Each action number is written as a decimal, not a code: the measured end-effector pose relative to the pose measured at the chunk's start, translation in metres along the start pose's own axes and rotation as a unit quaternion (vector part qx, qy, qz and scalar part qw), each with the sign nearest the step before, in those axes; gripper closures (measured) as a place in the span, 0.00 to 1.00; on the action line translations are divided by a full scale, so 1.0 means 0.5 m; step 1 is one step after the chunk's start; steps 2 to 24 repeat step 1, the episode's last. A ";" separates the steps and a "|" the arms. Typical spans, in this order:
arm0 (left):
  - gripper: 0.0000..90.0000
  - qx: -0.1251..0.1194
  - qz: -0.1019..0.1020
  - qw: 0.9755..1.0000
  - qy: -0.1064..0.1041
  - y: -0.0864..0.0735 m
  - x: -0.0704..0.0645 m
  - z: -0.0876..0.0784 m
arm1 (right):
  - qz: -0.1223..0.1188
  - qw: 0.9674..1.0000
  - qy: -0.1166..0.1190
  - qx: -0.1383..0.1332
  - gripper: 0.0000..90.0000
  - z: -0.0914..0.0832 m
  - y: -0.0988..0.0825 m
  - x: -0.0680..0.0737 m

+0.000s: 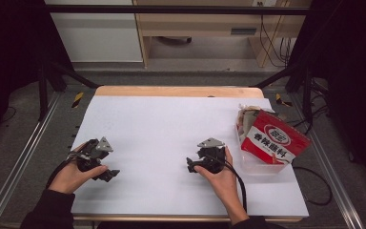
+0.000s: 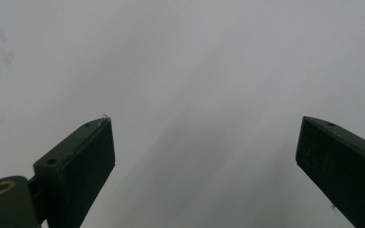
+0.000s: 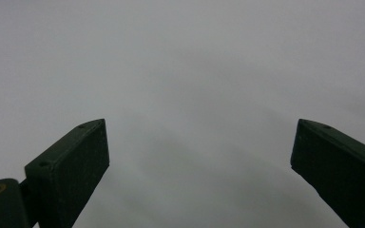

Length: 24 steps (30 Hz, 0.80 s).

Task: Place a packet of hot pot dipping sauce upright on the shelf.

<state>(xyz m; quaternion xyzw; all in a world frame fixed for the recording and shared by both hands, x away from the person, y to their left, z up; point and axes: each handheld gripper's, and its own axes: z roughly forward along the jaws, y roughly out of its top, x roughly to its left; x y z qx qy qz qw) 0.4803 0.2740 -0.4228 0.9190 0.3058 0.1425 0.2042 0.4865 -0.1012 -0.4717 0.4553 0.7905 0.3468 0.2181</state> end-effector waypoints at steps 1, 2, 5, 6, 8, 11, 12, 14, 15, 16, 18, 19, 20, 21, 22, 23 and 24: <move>0.06 -0.002 0.000 1.000 0.000 0.001 -0.001 -0.001 | 0.000 1.000 -0.003 0.003 0.07 0.000 -0.002 0.000; 0.06 -0.002 0.000 1.000 0.000 0.001 -0.001 -0.001 | 0.000 1.000 -0.003 0.003 0.07 0.000 -0.002 0.000; 0.06 -0.002 0.000 1.000 0.000 0.001 -0.001 -0.001 | 0.000 1.000 -0.003 0.003 0.07 0.000 -0.002 0.000; 0.06 -0.002 0.000 1.000 0.000 0.001 -0.001 -0.001 | 0.000 1.000 -0.003 0.003 0.07 0.000 -0.002 0.000; 0.06 -0.002 0.000 1.000 0.000 0.001 -0.001 -0.001 | 0.000 1.000 -0.003 0.003 0.07 0.000 -0.002 0.000; 0.06 -0.002 0.000 1.000 0.000 0.001 -0.001 -0.001 | 0.000 1.000 -0.003 0.003 0.07 0.000 -0.002 0.000; 0.06 -0.002 0.000 1.000 0.000 0.001 -0.001 -0.001 | 0.000 1.000 -0.003 0.003 0.07 0.000 -0.002 0.000; 0.06 -0.002 0.000 1.000 0.000 0.001 -0.001 -0.001 | 0.000 1.000 -0.003 0.003 0.07 0.000 -0.002 0.000; 0.06 -0.002 0.000 1.000 0.000 0.001 -0.001 -0.001 | 0.000 1.000 -0.003 0.003 0.07 0.000 -0.002 0.000; 0.06 -0.002 0.000 1.000 0.000 0.001 -0.001 -0.001 | 0.000 1.000 -0.003 0.003 0.07 0.000 -0.002 0.000; 0.06 -0.002 0.000 1.000 0.000 0.001 -0.001 -0.001 | 0.000 1.000 -0.003 0.003 0.07 0.000 -0.002 0.000; 0.06 -0.002 0.000 1.000 0.000 0.001 -0.001 -0.001 | 0.000 1.000 -0.003 0.003 0.07 0.000 -0.002 0.000; 0.06 -0.002 0.000 1.000 0.000 0.001 -0.001 -0.001 | 0.000 1.000 -0.003 0.003 0.07 0.000 -0.002 0.000; 0.06 -0.002 0.000 1.000 0.000 0.001 -0.001 -0.001 | 0.000 1.000 -0.003 0.003 0.07 0.000 -0.002 0.000; 0.06 -0.002 0.000 1.000 0.000 0.001 -0.001 -0.001 | 0.000 1.000 -0.003 0.003 0.07 0.000 -0.002 0.000; 0.06 -0.002 0.000 1.000 0.000 0.001 -0.001 -0.001 | 0.000 1.000 -0.003 0.003 0.07 0.000 -0.002 0.000; 0.06 -0.002 0.000 1.000 0.000 0.001 -0.001 -0.001 | 0.000 1.000 -0.003 0.003 0.07 0.000 -0.002 0.000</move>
